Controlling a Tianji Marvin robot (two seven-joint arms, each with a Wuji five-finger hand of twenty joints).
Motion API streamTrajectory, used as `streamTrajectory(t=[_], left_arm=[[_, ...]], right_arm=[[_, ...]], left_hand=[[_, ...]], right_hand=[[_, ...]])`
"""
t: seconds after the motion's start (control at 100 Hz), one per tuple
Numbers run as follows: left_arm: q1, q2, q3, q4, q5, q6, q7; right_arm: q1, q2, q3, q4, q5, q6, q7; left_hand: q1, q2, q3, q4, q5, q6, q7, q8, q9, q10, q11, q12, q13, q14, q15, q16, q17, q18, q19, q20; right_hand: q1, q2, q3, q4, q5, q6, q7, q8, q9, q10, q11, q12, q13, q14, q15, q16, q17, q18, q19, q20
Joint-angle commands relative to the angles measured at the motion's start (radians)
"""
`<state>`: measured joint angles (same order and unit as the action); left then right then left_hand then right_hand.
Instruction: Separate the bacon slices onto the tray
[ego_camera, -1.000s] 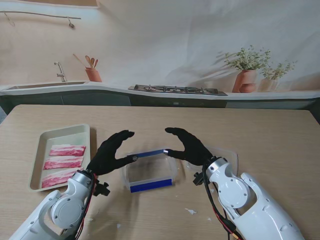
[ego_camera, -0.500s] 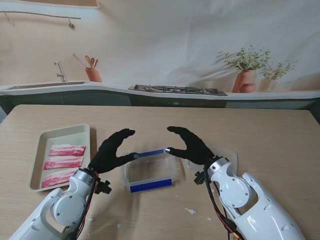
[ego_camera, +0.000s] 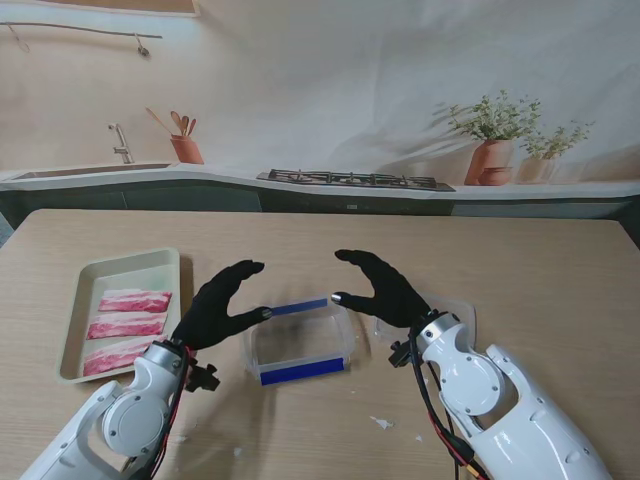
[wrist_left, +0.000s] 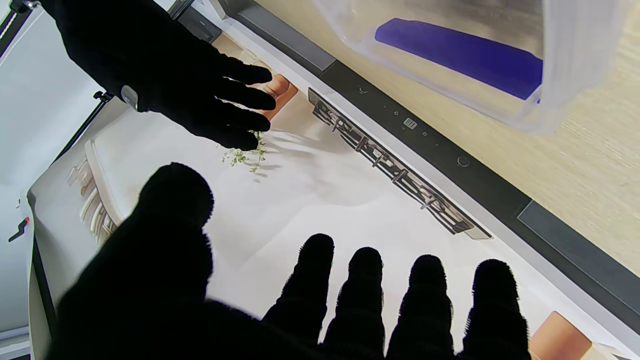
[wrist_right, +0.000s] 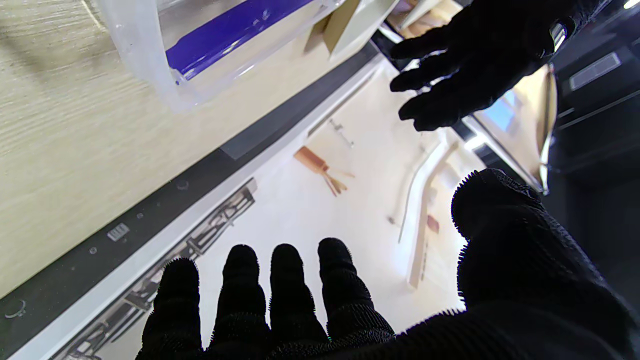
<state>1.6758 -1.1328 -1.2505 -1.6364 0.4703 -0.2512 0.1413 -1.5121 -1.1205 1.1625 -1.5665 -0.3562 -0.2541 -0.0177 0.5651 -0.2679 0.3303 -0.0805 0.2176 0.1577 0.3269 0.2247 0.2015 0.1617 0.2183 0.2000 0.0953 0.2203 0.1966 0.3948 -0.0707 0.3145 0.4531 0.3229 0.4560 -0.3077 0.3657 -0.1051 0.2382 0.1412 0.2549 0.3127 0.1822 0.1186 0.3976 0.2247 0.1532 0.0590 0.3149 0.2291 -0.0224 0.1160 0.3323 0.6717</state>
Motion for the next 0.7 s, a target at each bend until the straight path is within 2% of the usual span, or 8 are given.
streamTrajectory(t=[0.0,0.38,0.69], left_arm=[[0.0,-0.005,0.004,-0.011,-0.007,0.0,-0.01],[-0.045,-0.007,0.037,0.019,-0.026,0.021,-0.021],[-0.037,-0.006,0.034,0.017,-0.032,0.014,-0.027]], right_arm=[[-0.002,-0.006,0.003,-0.003,-0.006,-0.009,0.018],[0.003,-0.01,0.016,0.033,0.012,-0.006,0.008],[-0.005,-0.007,0.021,0.015,-0.002,-0.009,0.011]], left_hand=[[-0.023,-0.001,0.021,0.014,0.005,0.0,-0.01,-0.005,-0.01,0.017,0.013,0.013,-0.035,-0.008,-0.017,0.009,-0.01,-0.002,-0.017,0.022],[-0.023,0.0,0.024,0.013,0.001,0.004,-0.011,-0.006,-0.012,0.019,0.009,0.01,-0.036,-0.008,-0.019,0.01,-0.01,-0.003,-0.018,0.029],[-0.021,0.0,0.025,0.013,0.002,0.005,-0.012,-0.006,-0.012,0.017,0.009,0.01,-0.037,-0.009,-0.02,0.01,-0.01,-0.004,-0.021,0.031]], right_hand=[[0.006,0.018,0.011,0.03,-0.005,-0.03,0.005,-0.011,-0.005,-0.015,0.023,0.006,-0.019,0.0,0.004,0.005,-0.013,-0.012,0.009,0.019],[0.008,0.016,0.014,0.03,-0.005,-0.031,0.006,-0.013,-0.006,-0.016,0.02,0.005,-0.021,-0.001,0.003,0.004,-0.014,-0.014,0.007,0.018],[0.008,0.021,0.013,0.029,-0.002,-0.031,0.008,-0.014,-0.005,-0.016,0.021,0.005,-0.019,-0.002,0.004,0.005,-0.009,-0.011,0.009,0.019]])
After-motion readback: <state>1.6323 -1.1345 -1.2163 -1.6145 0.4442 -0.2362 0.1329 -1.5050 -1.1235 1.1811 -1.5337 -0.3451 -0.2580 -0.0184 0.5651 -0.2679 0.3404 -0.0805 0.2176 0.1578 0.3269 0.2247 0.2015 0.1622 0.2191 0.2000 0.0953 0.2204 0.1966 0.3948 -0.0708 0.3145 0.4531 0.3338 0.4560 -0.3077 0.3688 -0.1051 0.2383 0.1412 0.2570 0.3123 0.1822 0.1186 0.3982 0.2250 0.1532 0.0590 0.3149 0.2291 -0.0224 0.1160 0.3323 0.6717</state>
